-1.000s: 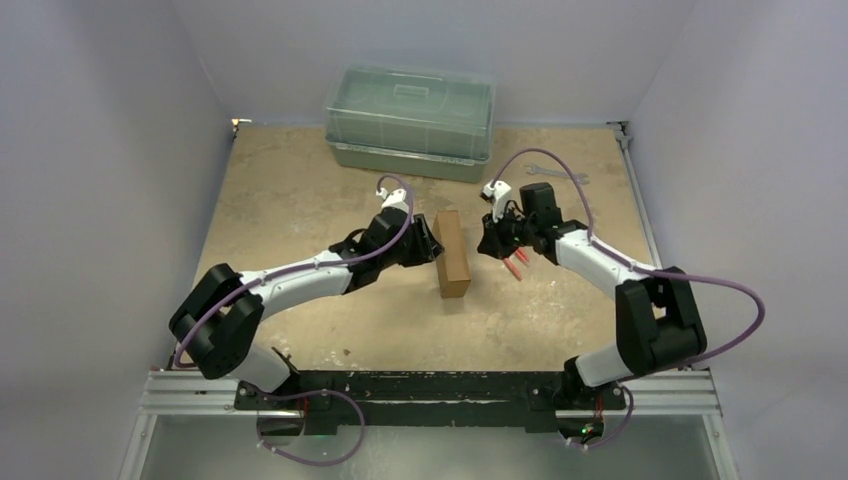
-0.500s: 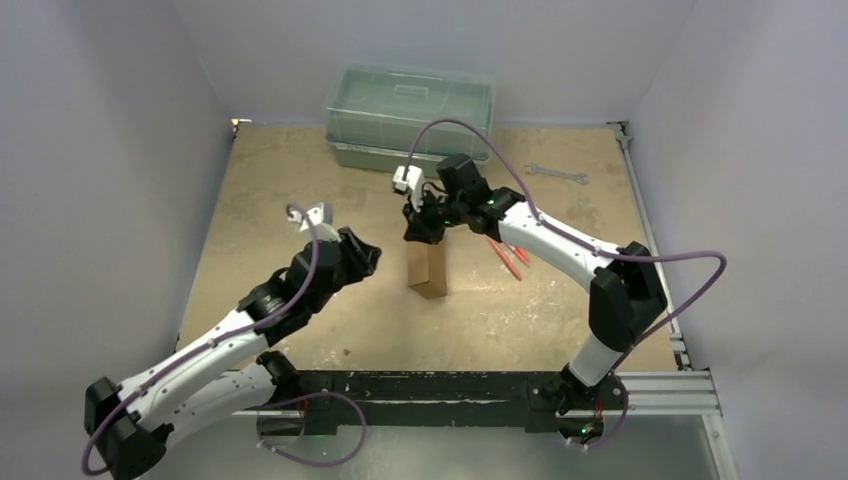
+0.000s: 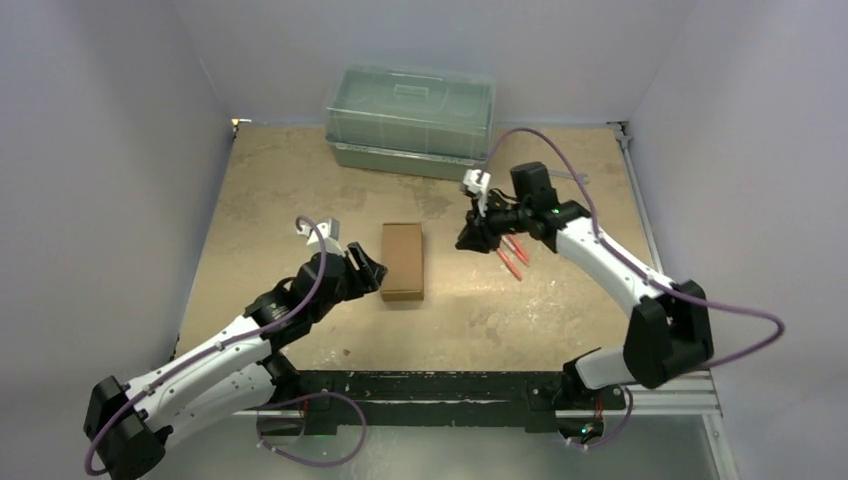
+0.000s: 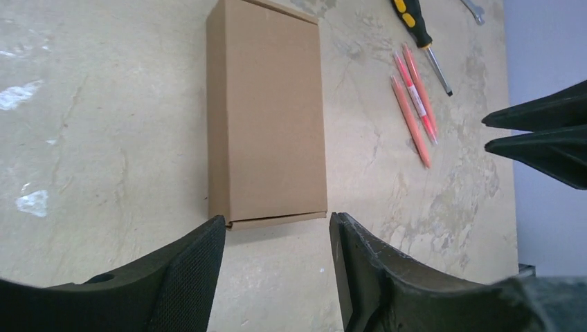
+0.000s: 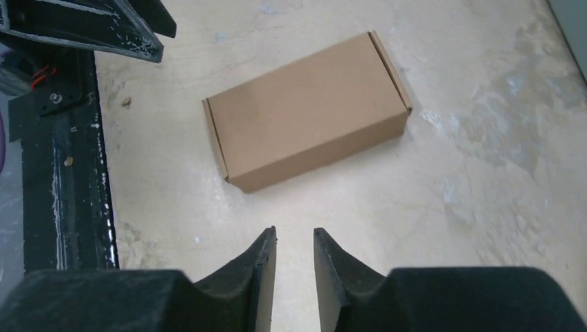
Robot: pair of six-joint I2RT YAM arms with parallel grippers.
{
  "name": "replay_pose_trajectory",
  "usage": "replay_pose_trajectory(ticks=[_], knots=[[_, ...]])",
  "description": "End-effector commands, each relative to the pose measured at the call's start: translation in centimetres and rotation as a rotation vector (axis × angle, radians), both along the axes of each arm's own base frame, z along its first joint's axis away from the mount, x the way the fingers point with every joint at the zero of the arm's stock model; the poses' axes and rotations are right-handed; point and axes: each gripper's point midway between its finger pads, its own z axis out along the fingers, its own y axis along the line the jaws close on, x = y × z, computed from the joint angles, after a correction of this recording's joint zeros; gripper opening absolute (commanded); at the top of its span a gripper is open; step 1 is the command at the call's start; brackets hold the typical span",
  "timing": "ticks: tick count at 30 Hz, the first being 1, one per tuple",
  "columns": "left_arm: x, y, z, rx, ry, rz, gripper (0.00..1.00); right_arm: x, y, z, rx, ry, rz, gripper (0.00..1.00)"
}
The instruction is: Fold the paper box
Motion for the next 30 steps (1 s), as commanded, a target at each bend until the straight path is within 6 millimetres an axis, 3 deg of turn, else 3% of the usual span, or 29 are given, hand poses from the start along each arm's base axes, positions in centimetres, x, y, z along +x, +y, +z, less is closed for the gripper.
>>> replay_pose_trajectory(ticks=[1, 5, 10, 13, 16, 19, 20, 22, 24, 26, 30], knots=[[0.7, -2.7, 0.9, -0.051, -0.027, -0.092, 0.6, -0.5, -1.5, 0.3, 0.075, -0.056, -0.027, 0.33], [1.2, -3.2, 0.4, -0.011, -0.019, -0.118, 0.75, 1.1, -3.3, 1.7, 0.127, -0.071, -0.097, 0.52], [3.4, -0.4, -0.5, 0.021, 0.015, -0.047, 0.87, 3.0, -7.2, 3.0, 0.141, -0.15, -0.231, 0.97], [4.7, 0.0, 0.7, -0.061, 0.02, -0.074, 0.88, 3.4, -9.2, 4.5, 0.16, -0.206, -0.326, 0.99], [5.1, -1.3, 6.0, -0.106, -0.089, -0.193, 0.88, 4.6, -12.3, 6.8, 0.132, -0.257, -0.526, 0.99], [5.2, -0.8, 11.9, -0.031, -0.193, -0.234, 0.92, 5.0, -15.9, 11.8, 0.087, -0.331, -0.76, 0.99], [5.2, -0.3, 14.5, -0.008, -0.239, -0.226, 0.93, 4.5, -16.8, 13.7, 0.085, -0.374, -0.805, 0.99], [5.0, 0.7, 17.3, 0.032, -0.287, -0.205, 0.94, 3.0, -17.9, 17.8, 0.11, -0.473, -0.852, 0.99], [4.5, 1.9, 18.8, 0.061, -0.297, -0.173, 0.95, 1.4, -18.9, 21.5, 0.143, -0.528, -0.918, 0.99], [3.9, 2.7, 20.3, 0.048, -0.32, -0.137, 0.98, 0.1, -19.6, 23.7, 0.21, -0.501, -0.997, 0.99], [2.1, 3.4, 23.6, -0.022, -0.4, -0.116, 0.99, -1.9, -20.0, 25.6, 0.283, -0.483, -1.012, 0.99]])
